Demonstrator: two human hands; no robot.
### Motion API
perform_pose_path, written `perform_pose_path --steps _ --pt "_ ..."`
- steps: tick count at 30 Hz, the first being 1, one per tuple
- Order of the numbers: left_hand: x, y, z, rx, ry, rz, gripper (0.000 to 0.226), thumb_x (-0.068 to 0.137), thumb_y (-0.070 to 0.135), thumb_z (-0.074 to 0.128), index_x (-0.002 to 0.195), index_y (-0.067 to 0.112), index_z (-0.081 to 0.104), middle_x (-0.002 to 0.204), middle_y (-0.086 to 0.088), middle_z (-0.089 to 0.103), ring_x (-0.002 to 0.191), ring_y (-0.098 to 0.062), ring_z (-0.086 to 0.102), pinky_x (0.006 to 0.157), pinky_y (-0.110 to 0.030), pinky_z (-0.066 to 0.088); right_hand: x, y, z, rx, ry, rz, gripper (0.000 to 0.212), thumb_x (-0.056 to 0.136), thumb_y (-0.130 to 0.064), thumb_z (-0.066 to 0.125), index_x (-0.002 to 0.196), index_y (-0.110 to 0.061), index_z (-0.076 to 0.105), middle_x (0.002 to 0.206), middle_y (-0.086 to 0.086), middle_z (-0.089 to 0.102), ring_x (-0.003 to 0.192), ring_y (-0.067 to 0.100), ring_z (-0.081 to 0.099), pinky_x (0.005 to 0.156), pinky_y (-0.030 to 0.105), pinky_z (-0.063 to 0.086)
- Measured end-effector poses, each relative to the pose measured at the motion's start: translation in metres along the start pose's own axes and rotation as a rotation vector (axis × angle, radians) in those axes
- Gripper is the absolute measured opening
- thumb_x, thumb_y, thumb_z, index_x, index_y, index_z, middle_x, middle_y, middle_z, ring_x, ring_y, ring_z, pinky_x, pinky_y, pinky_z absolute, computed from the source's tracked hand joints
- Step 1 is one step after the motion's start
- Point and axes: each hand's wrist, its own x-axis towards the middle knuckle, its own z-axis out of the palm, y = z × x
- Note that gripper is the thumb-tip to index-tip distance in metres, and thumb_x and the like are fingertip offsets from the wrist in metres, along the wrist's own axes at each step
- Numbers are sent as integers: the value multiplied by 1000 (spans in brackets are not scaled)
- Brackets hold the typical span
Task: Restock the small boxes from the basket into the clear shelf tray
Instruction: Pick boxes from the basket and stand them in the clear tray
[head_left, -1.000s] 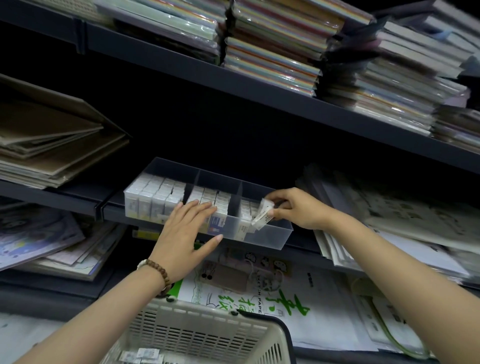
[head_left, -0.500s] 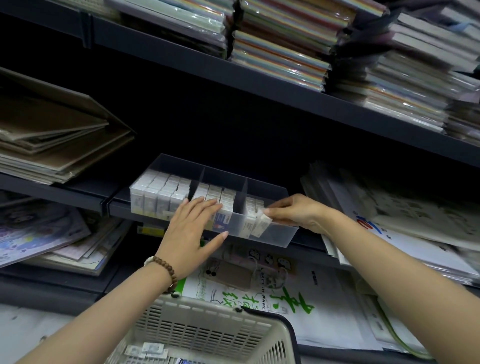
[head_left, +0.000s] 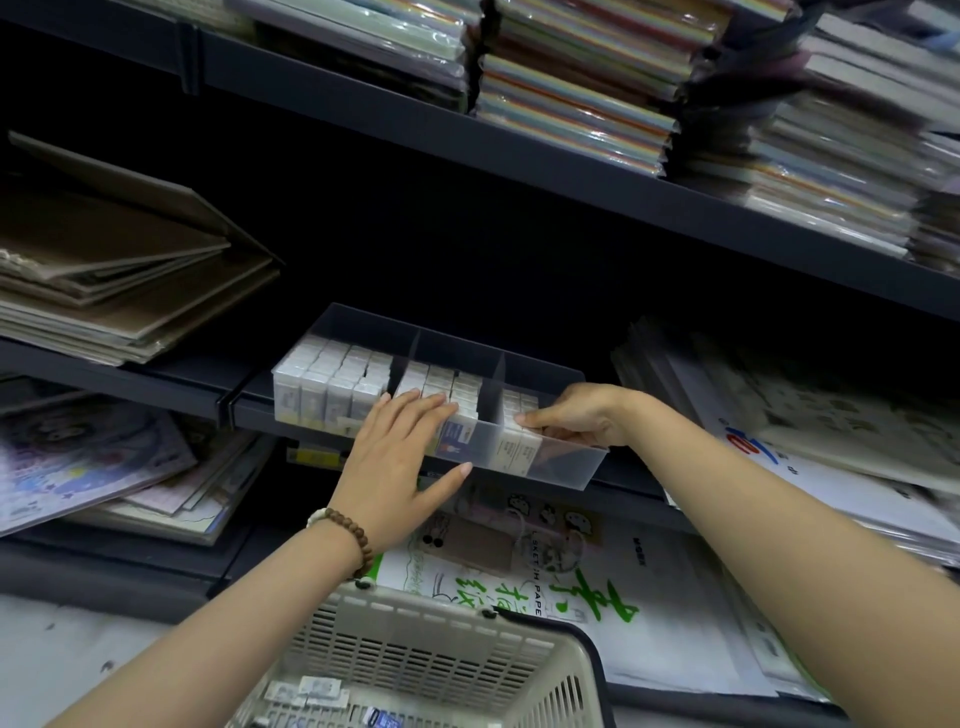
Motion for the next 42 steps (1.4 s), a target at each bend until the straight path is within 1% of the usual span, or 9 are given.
perform_pose_path --steps 2,6,12,19,24,29,32,37,42 --pt "0 -1 -2 13 -7 -5 63 88 59 38 143 28 29 147 11 30 140 -9 15 114 -24 -10 -3 2 4 18 29 -29 53 84 -39 67 118 1 59 105 9 69 96 18 67 91 28 53" --pt "-4 -6 -7 13 -57 34 65 89 59 34 145 29 22 153 11 20 143 -7 7 115 -24 -10 -17 12 15 -114 265 -236 51 88 -39 62 123 -2 59 117 8 63 99 18 61 80 24 51" --pt "-37 -9 -14 -58 -133 59 68 86 62 28 146 30 21 152 17 10 138 4 -3 114 -19 -9 -64 66 67 167 544 -679 28 92 -28 58 120 -27 56 115 -19 58 106 -5 54 92 10 43" --pt "-131 -28 36 -127 -655 -89 62 88 59 40 144 34 24 152 12 23 140 -6 17 115 -26 16 -33 177 188 324 90 -272 22 90 -15 62 112 -16 58 115 -1 62 102 11 61 76 5 44" --pt "-205 -57 87 -228 -901 -436 56 92 42 49 142 26 31 150 1 31 134 -15 33 106 -22 28 -3 258 279 328 -115 152 32 88 -15 64 117 -4 58 113 11 61 99 20 58 81 23 43" --pt "-261 -67 139 -384 -1053 -829 41 95 26 49 132 10 45 139 -10 45 126 -26 45 102 -28 37 4 304 329 80 -265 304 18 88 -16 60 75 -11 48 79 4 52 74 13 55 62 17 38" --pt "-285 -65 157 -401 -1216 -833 31 96 18 47 121 2 55 127 -18 56 114 -25 53 87 -22 41 4 308 348 -160 -468 279 30 88 -21 60 63 -15 45 72 3 48 82 13 50 66 19 35" --pt "-287 -69 166 -361 -1421 -705 39 98 30 41 131 10 51 137 -8 49 125 -17 46 96 -18 31 -1 311 360 -342 -629 126 45 89 -27 62 127 -3 55 137 10 49 123 24 49 99 28 40" --pt "-290 -77 176 -414 -1423 -809 43 97 36 42 130 10 49 128 -10 55 101 -15 54 83 -26 45 -2 321 364 -420 -606 -64 34 82 -16 69 114 -5 61 108 -2 57 113 23 55 90 28 43"
